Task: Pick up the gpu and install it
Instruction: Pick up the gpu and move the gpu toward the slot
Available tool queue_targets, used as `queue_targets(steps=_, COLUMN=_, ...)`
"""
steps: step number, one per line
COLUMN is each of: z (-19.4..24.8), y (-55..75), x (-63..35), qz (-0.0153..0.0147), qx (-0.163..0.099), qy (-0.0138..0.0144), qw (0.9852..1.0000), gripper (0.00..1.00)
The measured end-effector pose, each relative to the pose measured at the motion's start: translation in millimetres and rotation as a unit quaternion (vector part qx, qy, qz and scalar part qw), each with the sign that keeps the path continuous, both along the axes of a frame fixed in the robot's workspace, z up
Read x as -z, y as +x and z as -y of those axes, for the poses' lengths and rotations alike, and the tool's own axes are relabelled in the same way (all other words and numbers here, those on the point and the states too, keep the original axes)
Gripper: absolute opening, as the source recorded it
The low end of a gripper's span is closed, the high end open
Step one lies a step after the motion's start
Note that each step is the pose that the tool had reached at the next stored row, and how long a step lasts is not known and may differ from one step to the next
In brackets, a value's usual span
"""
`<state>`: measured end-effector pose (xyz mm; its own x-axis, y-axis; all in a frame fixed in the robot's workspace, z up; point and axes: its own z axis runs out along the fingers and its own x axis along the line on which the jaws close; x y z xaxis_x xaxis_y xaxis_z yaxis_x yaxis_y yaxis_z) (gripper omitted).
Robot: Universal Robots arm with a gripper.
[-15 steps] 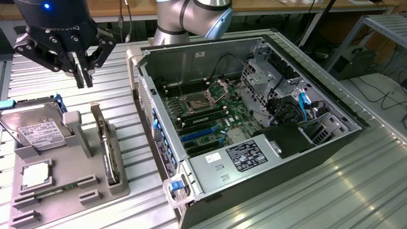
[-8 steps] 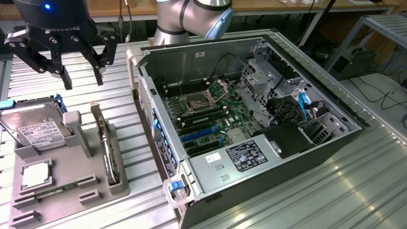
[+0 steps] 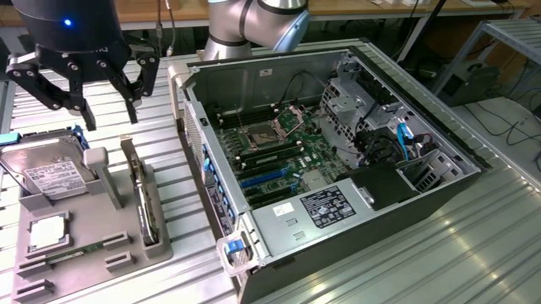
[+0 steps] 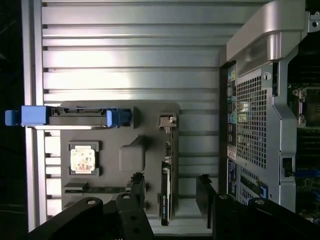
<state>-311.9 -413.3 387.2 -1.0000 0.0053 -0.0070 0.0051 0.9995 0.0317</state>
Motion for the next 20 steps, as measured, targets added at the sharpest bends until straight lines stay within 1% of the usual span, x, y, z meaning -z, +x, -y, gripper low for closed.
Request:
queue_targets(steps=1, z=3.9, y=0.0, x=0.7, qz=-0.0001, qx=0.000, qy=-0.0012, qw=1.0000, gripper=0.54)
queue_targets(steps=2, z=6.9, y=0.0, x=1.2, qz=-0.0004, qx=0.000, qy=-0.0019, qw=1.0000, gripper=0.54)
queue_targets(steps=3, z=9.9, y=0.0, x=2.4, qz=-0.0012, qx=0.000, qy=-0.0020, qw=1.0000, gripper=0.54)
queue_targets(steps=4, z=12.0, y=0.0, x=4.0, qz=-0.0022, qx=-0.001, qy=-0.0020, qw=1.0000, gripper=0.54)
queue_targets(steps=6, z=13.1, y=0.0, x=8.1, qz=-0.0036, qx=-0.010, qy=-0.0020, qw=0.9999, gripper=0.54)
queue_targets(steps=8, z=13.2, y=0.0, x=14.3, qz=-0.0039, qx=-0.019, qy=-0.0022, qw=0.9998, gripper=0.54)
queue_targets(steps=12, z=14.7, y=0.0, x=22.2, qz=-0.0039, qx=-0.019, qy=-0.0022, qw=0.9998, gripper=0.54)
queue_targets(steps=16, z=22.4, y=0.1, x=29.8, qz=-0.0038, qx=-0.019, qy=-0.0022, qw=0.9998, gripper=0.54)
queue_targets(steps=19, z=23.0, y=1.7, x=37.1, qz=-0.0039, qx=-0.019, qy=-0.0024, qw=0.9998, gripper=0.54)
queue_targets(steps=20, z=23.0, y=2.3, x=40.2, qz=-0.0039, qx=-0.019, qy=-0.0032, qw=0.9998, gripper=0.54)
